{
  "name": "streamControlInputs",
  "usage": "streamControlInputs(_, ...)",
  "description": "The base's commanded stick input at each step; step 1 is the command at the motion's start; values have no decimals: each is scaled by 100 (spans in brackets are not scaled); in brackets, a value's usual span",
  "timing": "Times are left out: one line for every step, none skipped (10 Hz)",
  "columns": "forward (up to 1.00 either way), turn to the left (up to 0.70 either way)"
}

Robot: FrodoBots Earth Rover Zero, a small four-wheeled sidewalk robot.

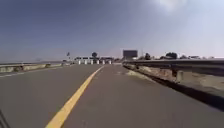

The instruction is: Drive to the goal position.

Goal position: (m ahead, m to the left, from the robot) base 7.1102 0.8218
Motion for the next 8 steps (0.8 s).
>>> streamControlInputs(50,0)
streamControlInputs(50,0)
streamControlInputs(50,0)
streamControlInputs(50,0)
streamControlInputs(50,0)
streamControlInputs(50,0)
streamControlInputs(50,0)
streamControlInputs(50,0)
